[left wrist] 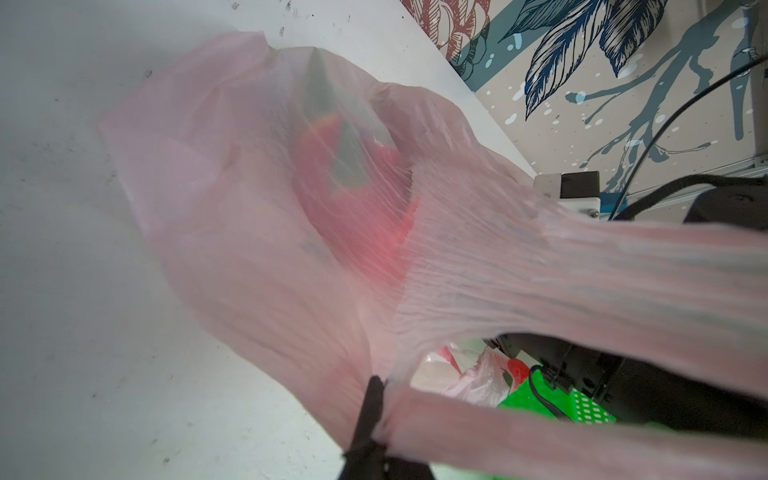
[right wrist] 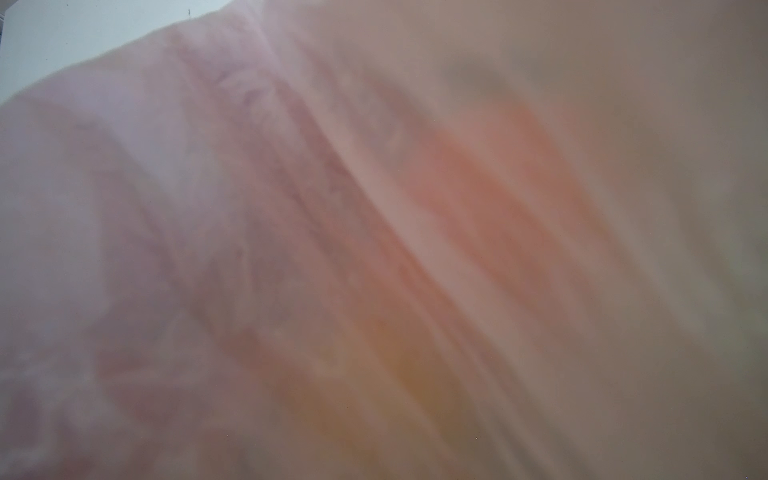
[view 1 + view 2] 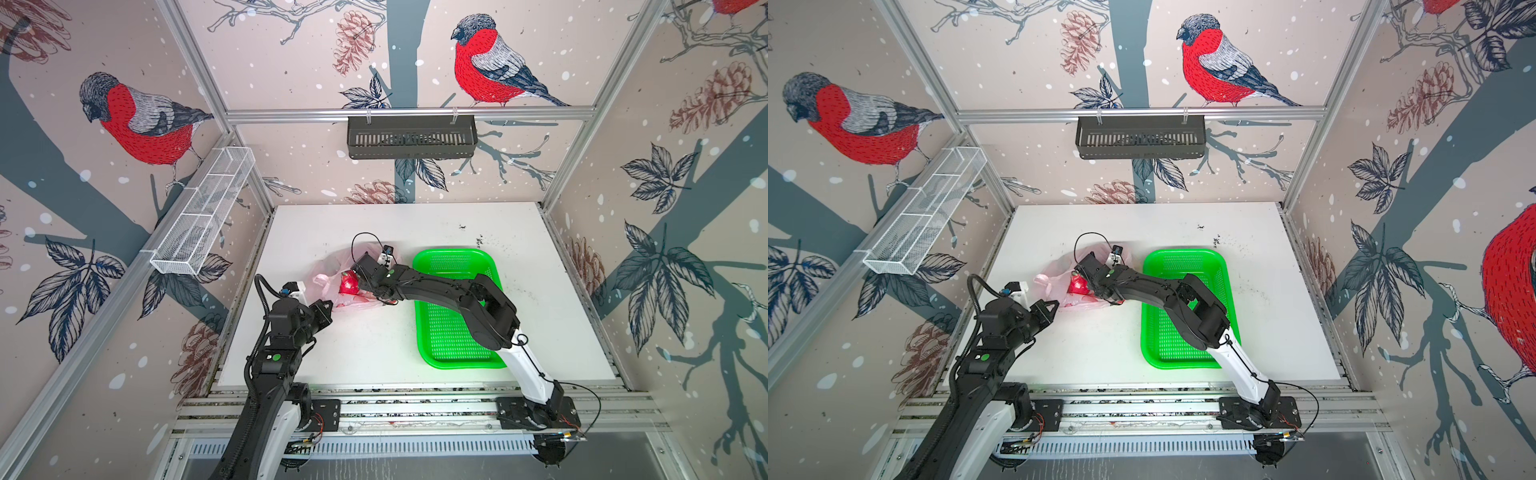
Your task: Untie the knot of the plastic bag and take out the fruit
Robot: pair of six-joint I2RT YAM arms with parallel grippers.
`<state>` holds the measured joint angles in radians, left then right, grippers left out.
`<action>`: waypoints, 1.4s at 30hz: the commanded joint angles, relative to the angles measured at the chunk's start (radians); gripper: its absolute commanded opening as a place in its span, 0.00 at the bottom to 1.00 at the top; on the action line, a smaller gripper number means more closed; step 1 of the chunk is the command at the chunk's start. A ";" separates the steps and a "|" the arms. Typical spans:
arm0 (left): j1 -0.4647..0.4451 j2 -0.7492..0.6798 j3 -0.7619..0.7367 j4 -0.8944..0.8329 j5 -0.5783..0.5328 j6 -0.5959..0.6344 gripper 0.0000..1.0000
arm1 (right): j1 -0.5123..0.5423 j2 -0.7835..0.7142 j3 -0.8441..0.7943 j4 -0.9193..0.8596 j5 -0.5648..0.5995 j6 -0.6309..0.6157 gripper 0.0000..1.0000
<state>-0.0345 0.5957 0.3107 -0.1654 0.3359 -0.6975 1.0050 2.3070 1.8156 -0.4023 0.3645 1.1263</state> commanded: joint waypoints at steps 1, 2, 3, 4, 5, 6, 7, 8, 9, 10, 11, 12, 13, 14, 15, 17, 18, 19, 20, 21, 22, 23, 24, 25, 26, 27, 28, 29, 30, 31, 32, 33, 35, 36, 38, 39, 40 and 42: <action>0.000 -0.003 -0.003 0.043 -0.006 0.018 0.00 | -0.002 -0.015 -0.012 0.003 0.001 0.001 0.70; 0.001 -0.002 -0.002 0.043 -0.006 0.019 0.00 | -0.002 -0.020 -0.017 0.008 0.002 0.001 0.69; 0.000 -0.002 -0.001 0.043 -0.006 0.018 0.00 | -0.002 -0.026 -0.023 0.014 0.002 0.000 0.68; -0.001 -0.002 -0.001 0.043 -0.007 0.018 0.00 | -0.002 -0.031 -0.031 0.020 0.002 0.001 0.67; 0.000 -0.004 -0.001 0.043 -0.006 0.019 0.00 | -0.002 -0.036 -0.035 0.024 0.001 0.000 0.66; 0.000 -0.004 -0.001 0.043 -0.006 0.019 0.00 | 0.000 -0.041 -0.039 0.027 0.001 0.000 0.65; -0.001 -0.004 -0.001 0.043 -0.006 0.018 0.00 | 0.000 -0.046 -0.042 0.029 0.002 -0.001 0.64; 0.000 -0.004 -0.001 0.042 -0.007 0.019 0.00 | 0.001 -0.048 -0.044 0.030 0.004 -0.002 0.64; -0.001 -0.005 -0.001 0.041 -0.008 0.019 0.00 | 0.001 -0.052 -0.045 0.030 0.003 -0.002 0.63; 0.000 -0.006 -0.001 0.043 -0.010 0.020 0.00 | 0.002 -0.055 -0.048 0.030 0.005 -0.002 0.63; -0.001 -0.005 -0.002 0.043 -0.010 0.021 0.00 | 0.003 -0.059 -0.052 0.032 0.005 -0.002 0.63; 0.000 -0.005 -0.002 0.044 -0.012 0.020 0.00 | 0.004 -0.065 -0.059 0.036 0.005 -0.002 0.62; 0.000 -0.005 -0.002 0.044 -0.012 0.020 0.00 | 0.005 -0.073 -0.066 0.042 0.006 -0.002 0.61; 0.000 -0.005 -0.002 0.046 -0.013 0.020 0.00 | 0.005 -0.078 -0.071 0.047 0.007 -0.002 0.61; -0.001 -0.006 -0.004 0.047 -0.012 0.020 0.00 | 0.007 -0.084 -0.076 0.048 0.009 -0.002 0.61; -0.001 -0.007 -0.004 0.048 -0.011 0.020 0.00 | 0.007 -0.094 -0.080 0.049 0.011 -0.002 0.60; -0.001 -0.006 -0.004 0.049 -0.010 0.020 0.00 | 0.009 -0.099 -0.082 0.051 0.013 -0.002 0.60; 0.000 -0.005 -0.004 0.050 -0.010 0.022 0.00 | 0.012 -0.105 -0.083 0.052 0.016 -0.001 0.60; 0.000 -0.006 -0.004 0.050 -0.009 0.022 0.00 | 0.012 -0.108 -0.083 0.053 0.017 -0.003 0.60; 0.000 -0.004 -0.004 0.052 -0.010 0.023 0.00 | 0.015 -0.115 -0.084 0.053 0.018 -0.005 0.60; 0.000 -0.004 -0.004 0.052 -0.010 0.023 0.00 | 0.018 -0.119 -0.084 0.053 0.019 -0.006 0.59; 0.000 -0.004 -0.004 0.053 -0.010 0.023 0.00 | 0.020 -0.125 -0.085 0.055 0.019 -0.008 0.59; -0.001 -0.005 -0.004 0.053 -0.011 0.023 0.00 | 0.022 -0.129 -0.085 0.056 0.018 -0.011 0.59; 0.000 -0.005 -0.004 0.053 -0.012 0.023 0.00 | 0.023 -0.134 -0.085 0.056 0.020 -0.014 0.59; -0.001 -0.005 -0.004 0.053 -0.012 0.024 0.00 | 0.024 -0.139 -0.085 0.056 0.024 -0.015 0.59; 0.001 -0.007 -0.004 0.053 -0.015 0.024 0.00 | 0.027 -0.143 -0.086 0.056 0.028 -0.017 0.59; 0.000 -0.008 -0.004 0.052 -0.015 0.024 0.00 | 0.027 -0.148 -0.088 0.057 0.030 -0.020 0.59; -0.001 -0.009 -0.004 0.052 -0.015 0.024 0.00 | 0.029 -0.150 -0.089 0.058 0.028 -0.022 0.59; 0.000 -0.010 -0.003 0.051 -0.016 0.024 0.00 | 0.030 -0.153 -0.089 0.058 0.026 -0.025 0.59; 0.000 -0.011 -0.002 0.050 -0.018 0.023 0.00 | 0.031 -0.158 -0.091 0.060 0.025 -0.027 0.59; 0.000 -0.012 -0.003 0.049 -0.019 0.024 0.00 | 0.033 -0.160 -0.091 0.060 0.025 -0.029 0.59; -0.001 -0.014 -0.002 0.049 -0.020 0.025 0.00 | 0.036 -0.164 -0.093 0.062 0.025 -0.031 0.59; 0.000 -0.016 -0.001 0.046 -0.022 0.024 0.00 | 0.040 -0.173 -0.098 0.067 0.021 -0.035 0.59; 0.000 -0.016 0.001 0.045 -0.024 0.025 0.00 | 0.043 -0.178 -0.102 0.070 0.018 -0.038 0.59; 0.000 -0.019 0.003 0.043 -0.027 0.026 0.00 | 0.046 -0.189 -0.109 0.075 0.015 -0.042 0.59; 0.000 -0.019 0.004 0.041 -0.027 0.026 0.00 | 0.048 -0.194 -0.112 0.076 0.013 -0.044 0.59; -0.001 -0.020 0.005 0.041 -0.027 0.027 0.00 | 0.050 -0.198 -0.115 0.077 0.011 -0.047 0.59; -0.001 -0.023 0.005 0.038 -0.027 0.027 0.00 | 0.056 -0.207 -0.120 0.077 0.010 -0.051 0.59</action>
<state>-0.0345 0.5758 0.3088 -0.1638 0.3134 -0.6800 1.0546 2.1185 1.7000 -0.3424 0.3672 1.0935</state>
